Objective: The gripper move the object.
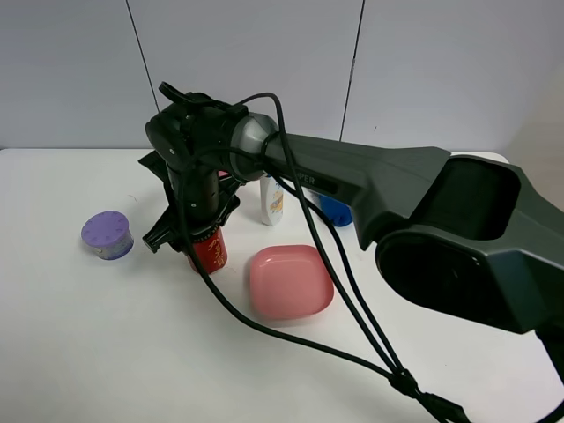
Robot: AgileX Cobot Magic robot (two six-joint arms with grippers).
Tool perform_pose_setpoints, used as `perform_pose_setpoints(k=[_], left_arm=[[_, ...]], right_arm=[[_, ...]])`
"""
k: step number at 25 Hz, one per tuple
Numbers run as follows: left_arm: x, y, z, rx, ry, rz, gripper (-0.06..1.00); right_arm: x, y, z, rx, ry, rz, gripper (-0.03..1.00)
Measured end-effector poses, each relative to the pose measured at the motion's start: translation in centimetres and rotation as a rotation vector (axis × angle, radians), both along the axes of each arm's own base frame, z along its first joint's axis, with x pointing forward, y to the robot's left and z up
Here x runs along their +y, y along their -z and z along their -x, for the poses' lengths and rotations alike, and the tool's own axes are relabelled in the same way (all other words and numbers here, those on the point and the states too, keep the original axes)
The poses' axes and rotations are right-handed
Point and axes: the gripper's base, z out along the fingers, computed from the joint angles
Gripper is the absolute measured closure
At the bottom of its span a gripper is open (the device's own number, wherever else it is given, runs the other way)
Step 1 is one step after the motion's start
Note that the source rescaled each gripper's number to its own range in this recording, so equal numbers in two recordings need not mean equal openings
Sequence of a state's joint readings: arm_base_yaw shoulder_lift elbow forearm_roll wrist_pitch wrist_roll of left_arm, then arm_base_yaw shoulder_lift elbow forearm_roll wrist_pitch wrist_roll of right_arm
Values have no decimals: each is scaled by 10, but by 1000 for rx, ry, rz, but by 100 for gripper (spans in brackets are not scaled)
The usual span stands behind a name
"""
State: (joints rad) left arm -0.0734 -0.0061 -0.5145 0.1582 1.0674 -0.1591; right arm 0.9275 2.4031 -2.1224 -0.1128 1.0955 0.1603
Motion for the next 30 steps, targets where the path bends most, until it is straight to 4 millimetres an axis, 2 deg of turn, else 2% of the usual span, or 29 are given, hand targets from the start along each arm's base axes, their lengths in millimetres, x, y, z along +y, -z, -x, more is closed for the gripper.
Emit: perform_pose_setpoints(k=[9, 10, 12, 14, 16, 19, 26, 30], left_arm=[[0, 0, 0, 0, 0, 0, -6], [0, 0, 0, 0, 0, 0, -6], [0, 0, 0, 0, 0, 0, -6], [0, 0, 0, 0, 0, 0, -6], [0, 0, 0, 0, 0, 0, -6], [0, 0, 0, 0, 0, 0, -6], [0, 0, 0, 0, 0, 0, -6], [0, 0, 0, 0, 0, 0, -6]], right_arm=[[1, 0, 0, -2, 0, -7, 95], [1, 0, 0, -3, 0, -11, 87], [2, 0, -1, -9, -1, -19, 49], [2, 0, -1, -10, 4, -25, 18], [3, -4, -1, -18, 5, -40, 3], [2, -19, 0, -38, 6, -68, -3], [-8, -75, 7, -94, 9, -145, -3], [-19, -116, 14, -150, 8, -191, -3]])
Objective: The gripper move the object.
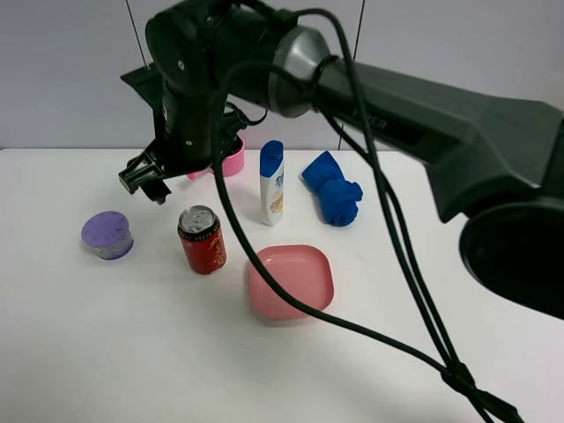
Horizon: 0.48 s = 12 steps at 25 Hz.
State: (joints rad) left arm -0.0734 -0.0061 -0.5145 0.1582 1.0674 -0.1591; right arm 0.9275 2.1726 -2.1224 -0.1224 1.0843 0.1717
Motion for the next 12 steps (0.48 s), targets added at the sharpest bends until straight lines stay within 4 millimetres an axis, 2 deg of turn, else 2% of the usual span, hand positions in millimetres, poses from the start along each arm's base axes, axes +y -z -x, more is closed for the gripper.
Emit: perform_pose_setpoints(k=[3, 9, 12], left_arm=[[0, 0, 0, 0, 0, 0, -6], [0, 0, 0, 0, 0, 0, -6], [0, 0, 0, 0, 0, 0, -6]], right_arm=[[-15, -37, 5, -89, 6, -18, -3], [-59, -113, 15, -356, 57, 21, -3], [-83, -141, 20, -451, 106, 77, -3]])
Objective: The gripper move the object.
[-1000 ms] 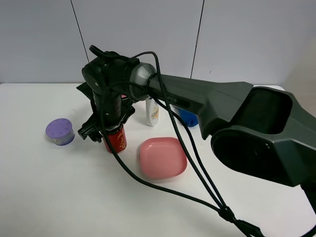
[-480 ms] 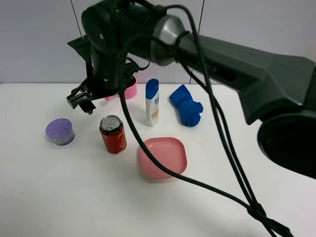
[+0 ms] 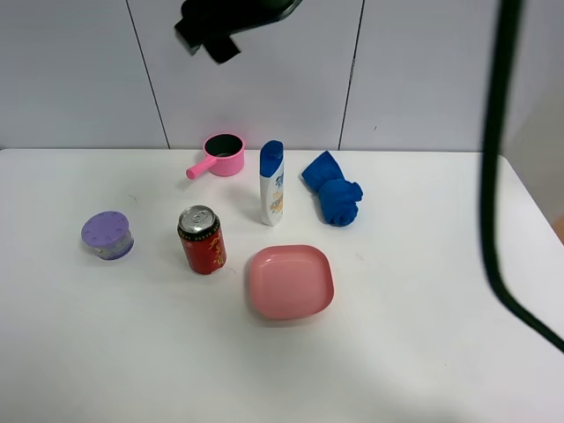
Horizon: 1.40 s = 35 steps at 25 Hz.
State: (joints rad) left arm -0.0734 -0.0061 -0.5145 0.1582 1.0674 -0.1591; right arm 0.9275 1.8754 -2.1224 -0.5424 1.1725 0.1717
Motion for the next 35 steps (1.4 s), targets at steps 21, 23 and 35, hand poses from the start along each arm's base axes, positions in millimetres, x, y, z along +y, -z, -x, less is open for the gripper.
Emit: perform_pose_setpoints(k=[21, 23, 35], left_arm=[[0, 0, 0, -1, 1, 1, -6], [0, 0, 0, -1, 1, 1, -6], [0, 0, 0, -1, 1, 1, -6]], right_arm=[[-161, -153, 102, -395, 109, -194, -3], [-175, -161, 112, -419, 111, -214, -3], [-188, -168, 135, -360, 12, -333, -3]])
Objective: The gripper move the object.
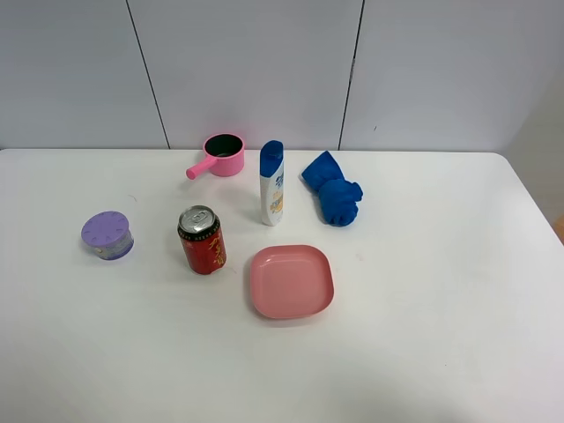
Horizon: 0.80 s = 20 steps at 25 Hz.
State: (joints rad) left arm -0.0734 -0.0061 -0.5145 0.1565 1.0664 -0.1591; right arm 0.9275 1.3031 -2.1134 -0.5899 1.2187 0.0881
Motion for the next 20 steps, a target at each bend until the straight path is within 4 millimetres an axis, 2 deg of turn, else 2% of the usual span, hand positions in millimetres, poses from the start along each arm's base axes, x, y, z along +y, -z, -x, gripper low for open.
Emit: perform_pose_setpoints(k=[5, 8, 11, 14, 18, 20], left_arm=[[0, 0, 0, 0, 0, 0, -6], [0, 0, 0, 0, 0, 0, -6], [0, 0, 0, 0, 0, 0, -6], [0, 0, 0, 0, 0, 0, -6], [0, 0, 0, 0, 0, 0, -6], [0, 0, 0, 0, 0, 0, -6]], right_arm=[[4, 2, 2, 3, -59, 39, -3], [-2, 1, -2, -24, -31, 103, -3], [-18, 2, -14, -15, 63, 115, -3], [-42, 3, -24, 35, 168, 41, -3], [-61, 14, -18, 132, 161, -70, -3], [-69, 29, -9, 184, 155, -77, -3]])
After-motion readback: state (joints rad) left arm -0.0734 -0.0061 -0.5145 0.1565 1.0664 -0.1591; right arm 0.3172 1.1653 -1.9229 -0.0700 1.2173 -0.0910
